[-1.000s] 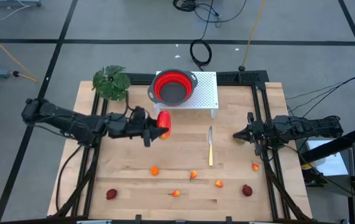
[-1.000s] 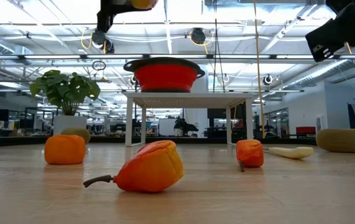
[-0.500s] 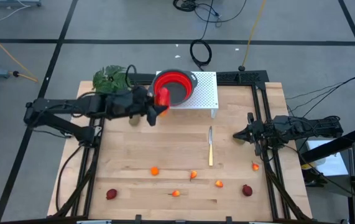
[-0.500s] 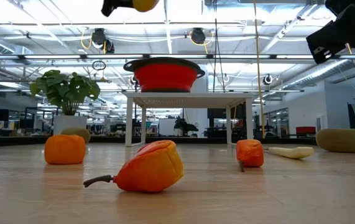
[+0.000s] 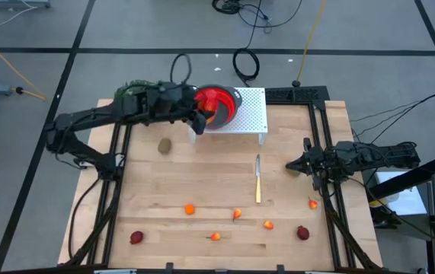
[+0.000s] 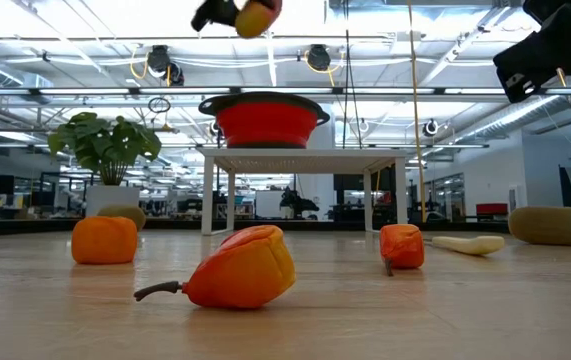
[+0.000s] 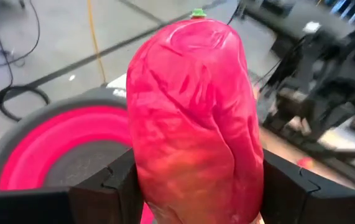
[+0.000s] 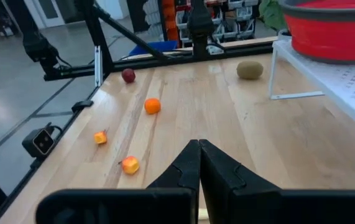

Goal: Pick & Place Fruit
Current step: Put the orange mango into the red strainer bowl on the shelf

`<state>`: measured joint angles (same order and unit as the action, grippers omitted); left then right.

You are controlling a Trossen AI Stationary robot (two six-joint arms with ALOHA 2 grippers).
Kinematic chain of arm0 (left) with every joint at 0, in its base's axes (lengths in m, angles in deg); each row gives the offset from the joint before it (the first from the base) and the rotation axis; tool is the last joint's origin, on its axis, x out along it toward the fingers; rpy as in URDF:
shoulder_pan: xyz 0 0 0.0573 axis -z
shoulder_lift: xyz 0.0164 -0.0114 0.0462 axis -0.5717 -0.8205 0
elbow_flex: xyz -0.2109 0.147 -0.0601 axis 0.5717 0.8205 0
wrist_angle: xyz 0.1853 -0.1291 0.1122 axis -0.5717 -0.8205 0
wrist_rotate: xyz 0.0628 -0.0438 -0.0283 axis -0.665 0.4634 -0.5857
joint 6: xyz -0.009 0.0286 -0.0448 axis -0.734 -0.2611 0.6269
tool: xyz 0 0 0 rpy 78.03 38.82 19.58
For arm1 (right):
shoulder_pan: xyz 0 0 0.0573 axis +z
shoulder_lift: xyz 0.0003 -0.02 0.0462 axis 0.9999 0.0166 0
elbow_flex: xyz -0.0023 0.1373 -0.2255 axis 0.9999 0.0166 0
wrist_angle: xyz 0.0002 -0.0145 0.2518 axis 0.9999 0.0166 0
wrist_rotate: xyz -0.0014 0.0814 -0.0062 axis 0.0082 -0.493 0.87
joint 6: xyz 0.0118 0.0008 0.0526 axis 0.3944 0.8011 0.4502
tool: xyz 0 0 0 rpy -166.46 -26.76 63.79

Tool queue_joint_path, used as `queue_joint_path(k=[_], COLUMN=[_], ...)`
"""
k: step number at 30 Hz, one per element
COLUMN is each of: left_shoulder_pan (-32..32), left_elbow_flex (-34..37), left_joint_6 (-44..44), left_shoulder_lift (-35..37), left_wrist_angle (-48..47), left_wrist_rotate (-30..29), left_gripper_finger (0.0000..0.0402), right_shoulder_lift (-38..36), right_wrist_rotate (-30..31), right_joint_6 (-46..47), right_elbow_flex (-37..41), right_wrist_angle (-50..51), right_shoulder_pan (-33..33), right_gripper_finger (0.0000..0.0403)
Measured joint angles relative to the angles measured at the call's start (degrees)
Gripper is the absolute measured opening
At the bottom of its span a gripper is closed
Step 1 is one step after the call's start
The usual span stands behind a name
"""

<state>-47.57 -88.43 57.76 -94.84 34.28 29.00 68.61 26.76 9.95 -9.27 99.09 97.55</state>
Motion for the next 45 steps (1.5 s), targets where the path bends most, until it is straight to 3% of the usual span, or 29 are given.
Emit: queue_joint_path(k=[6, 23, 45], left_shoulder_pan=[-3.8, -11.1, -10.8], left_elbow_flex=[-4.3, -4.6, -4.6], left_joint_6=[-1.5, -3.3, -5.7], left_shoulder_lift=[-4.6, -11.2, -15.3], left_wrist_angle=[-1.6, -3.9, -5.4], left_wrist_rotate=[2.6, 4.7, 6.0], left_gripper_finger=[0.023, 0.023, 0.023], right_shoulder_lift=[-0.3, -0.3, -0.3], right_wrist_rotate=[0.0, 0.1, 0.1], right_joint_6=[0.9, 0.9, 1.3], right_elbow_flex=[0.0, 0.0, 0.0], right_wrist_angle=[0.3, 0.1, 0.1], right_shoulder_pan=[0.0, 0.0, 0.0], right_gripper_finger=[0.0, 0.0, 0.0])
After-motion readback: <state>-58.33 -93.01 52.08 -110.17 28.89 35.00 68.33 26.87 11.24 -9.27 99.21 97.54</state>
